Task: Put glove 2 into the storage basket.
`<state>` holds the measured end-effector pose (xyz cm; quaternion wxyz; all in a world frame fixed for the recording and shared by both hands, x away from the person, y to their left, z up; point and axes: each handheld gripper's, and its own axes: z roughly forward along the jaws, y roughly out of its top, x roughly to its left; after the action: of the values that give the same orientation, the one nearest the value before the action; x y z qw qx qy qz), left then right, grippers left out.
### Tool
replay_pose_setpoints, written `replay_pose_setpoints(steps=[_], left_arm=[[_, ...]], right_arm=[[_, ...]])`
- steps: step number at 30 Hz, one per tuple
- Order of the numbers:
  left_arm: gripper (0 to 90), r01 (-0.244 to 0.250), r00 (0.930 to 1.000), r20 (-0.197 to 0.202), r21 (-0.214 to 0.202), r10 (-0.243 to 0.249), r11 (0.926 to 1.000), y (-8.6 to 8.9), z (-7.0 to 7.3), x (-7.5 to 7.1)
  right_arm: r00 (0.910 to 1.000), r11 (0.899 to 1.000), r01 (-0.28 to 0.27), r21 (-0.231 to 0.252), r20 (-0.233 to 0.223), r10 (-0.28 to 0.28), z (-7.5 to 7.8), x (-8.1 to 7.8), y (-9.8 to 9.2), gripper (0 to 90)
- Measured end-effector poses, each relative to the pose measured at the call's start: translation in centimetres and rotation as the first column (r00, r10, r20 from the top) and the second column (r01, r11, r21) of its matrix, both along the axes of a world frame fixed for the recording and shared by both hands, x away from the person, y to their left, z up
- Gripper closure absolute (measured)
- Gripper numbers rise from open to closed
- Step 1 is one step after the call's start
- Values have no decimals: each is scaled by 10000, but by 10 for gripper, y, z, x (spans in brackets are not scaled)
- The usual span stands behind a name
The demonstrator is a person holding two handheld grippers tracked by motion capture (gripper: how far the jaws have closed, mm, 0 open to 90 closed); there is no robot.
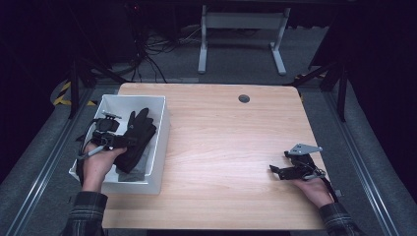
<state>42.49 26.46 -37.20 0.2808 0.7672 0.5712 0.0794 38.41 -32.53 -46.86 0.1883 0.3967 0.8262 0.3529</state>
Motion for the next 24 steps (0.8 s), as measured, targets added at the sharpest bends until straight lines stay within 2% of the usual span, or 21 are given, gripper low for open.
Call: replay_pose_setpoints(steps=[3,4,7,13,21,24], left_arm=[[435,-52,10000,34,108,51,9999,0,-2,1],[435,-78,9999,91,174,77,9998,-1,-2,1],[354,-149,9993,337,374,136,9992,0,1,1],[246,-119,9962,872,469,78,9988,3,15,-1],[225,113,9917,1273,401,-164,9991,-3,29,-3],[226,393,9868,1566,216,-422,9990,-11,37,-6]], right_arm=[[10000,10000,0,2,0,0,0,0,0,135],[10000,10000,1,1,1,-1,0,0,0,135],[10000,10000,0,2,1,0,0,0,0,135],[10000,10000,1,3,0,-1,0,0,0,135],[10000,10000,1,2,2,-1,0,0,0,135],[10000,10000,1,2,-2,-1,0,0,0,135]])
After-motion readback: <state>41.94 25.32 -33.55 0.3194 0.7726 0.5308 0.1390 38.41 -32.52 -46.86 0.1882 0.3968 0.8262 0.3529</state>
